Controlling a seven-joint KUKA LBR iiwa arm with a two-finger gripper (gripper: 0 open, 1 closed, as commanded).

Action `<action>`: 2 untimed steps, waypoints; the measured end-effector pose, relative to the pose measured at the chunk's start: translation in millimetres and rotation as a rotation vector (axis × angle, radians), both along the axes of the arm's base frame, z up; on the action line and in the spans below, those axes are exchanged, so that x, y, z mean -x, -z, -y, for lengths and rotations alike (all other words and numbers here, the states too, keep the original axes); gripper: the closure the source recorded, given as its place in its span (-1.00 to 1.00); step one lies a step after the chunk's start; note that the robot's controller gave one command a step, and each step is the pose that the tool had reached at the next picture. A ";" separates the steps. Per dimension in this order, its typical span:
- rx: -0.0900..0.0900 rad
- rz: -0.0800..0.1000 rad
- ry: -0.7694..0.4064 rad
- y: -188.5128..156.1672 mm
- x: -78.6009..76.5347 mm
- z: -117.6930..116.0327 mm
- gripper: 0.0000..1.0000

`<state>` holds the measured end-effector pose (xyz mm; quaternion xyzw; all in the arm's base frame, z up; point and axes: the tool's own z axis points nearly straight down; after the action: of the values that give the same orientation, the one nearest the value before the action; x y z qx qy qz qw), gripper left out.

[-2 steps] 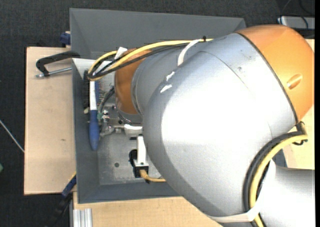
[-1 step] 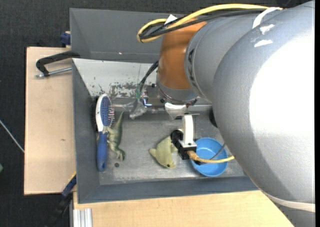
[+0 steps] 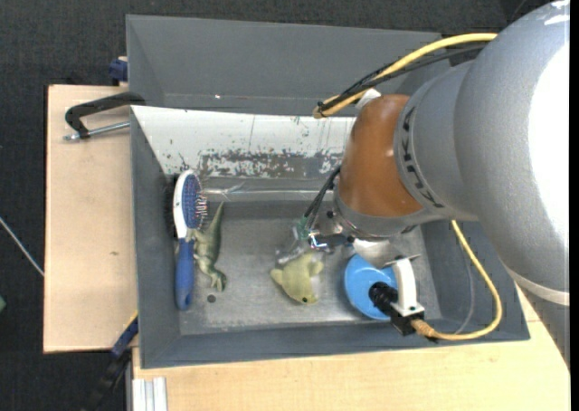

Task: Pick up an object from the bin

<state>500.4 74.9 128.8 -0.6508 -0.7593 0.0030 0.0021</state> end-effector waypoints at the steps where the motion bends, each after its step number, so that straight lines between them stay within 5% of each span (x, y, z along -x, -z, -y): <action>1: -0.006 0.008 -0.372 56.5 -19.2 35.8 -1.00; 2: 0.000 0.017 -0.369 54.7 -21.6 38.0 1.00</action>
Offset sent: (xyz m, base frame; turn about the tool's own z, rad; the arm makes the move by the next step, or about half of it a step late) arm 0.0178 -0.0370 -0.0588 -0.3708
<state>522.0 37.0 74.1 -0.5004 -0.8658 -0.0024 -0.0048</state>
